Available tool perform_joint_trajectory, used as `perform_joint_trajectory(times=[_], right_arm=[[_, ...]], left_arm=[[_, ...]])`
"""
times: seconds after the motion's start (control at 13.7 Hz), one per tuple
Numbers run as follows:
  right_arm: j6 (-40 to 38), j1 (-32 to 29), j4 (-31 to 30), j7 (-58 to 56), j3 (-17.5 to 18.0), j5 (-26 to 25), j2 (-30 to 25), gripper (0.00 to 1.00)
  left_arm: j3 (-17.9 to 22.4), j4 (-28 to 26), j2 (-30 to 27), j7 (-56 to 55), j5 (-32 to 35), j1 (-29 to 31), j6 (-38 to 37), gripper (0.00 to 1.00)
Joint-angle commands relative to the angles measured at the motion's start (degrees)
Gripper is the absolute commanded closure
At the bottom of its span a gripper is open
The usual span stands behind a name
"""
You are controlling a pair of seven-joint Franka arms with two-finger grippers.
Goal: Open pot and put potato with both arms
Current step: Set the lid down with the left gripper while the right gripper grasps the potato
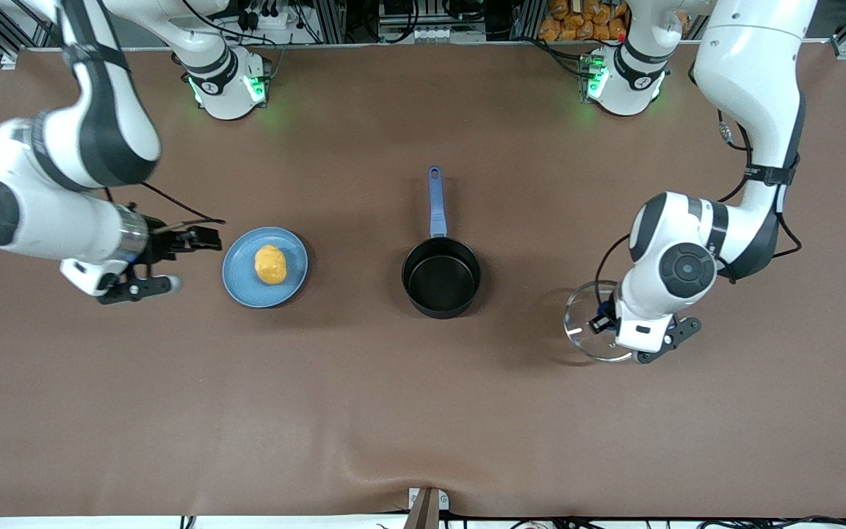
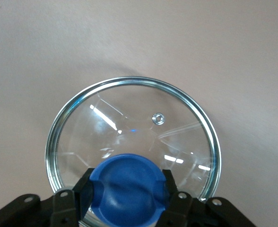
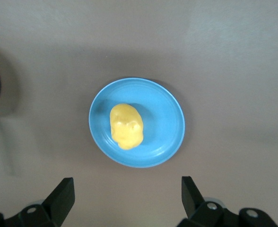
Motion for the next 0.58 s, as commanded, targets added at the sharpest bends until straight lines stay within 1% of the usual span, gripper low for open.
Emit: perform_joint_trajectory(times=[0.0, 0.22, 0.44, 0.51], right_arm=[[11.2, 2.6, -9.0, 0.6, -0.3, 0.9, -1.6, 0.0], [21.2, 5.8, -13.4, 0.5, -0.3, 0.8, 1.4, 0.0], [28.8, 6.4, -15.1, -0.2, -0.4, -0.6, 6.3, 0.0], [31.0, 6.4, -15.5, -0.2, -0.4, -0.7, 7.8, 0.0]], left_arm=[[-0.8, -8.0, -2.3, 7.9, 1.0, 4.7, 9.0, 1.0], [-0.8, -10.8, -2.1, 14.5, 1.0, 7.8, 12.9, 1.0], [-0.8, -11.4, -1.2, 15.6, 1.0, 8.7, 13.7, 1.0], [-0.8, -11.3, -0.7, 15.5, 0.9, 8.7, 13.7, 0.82]])
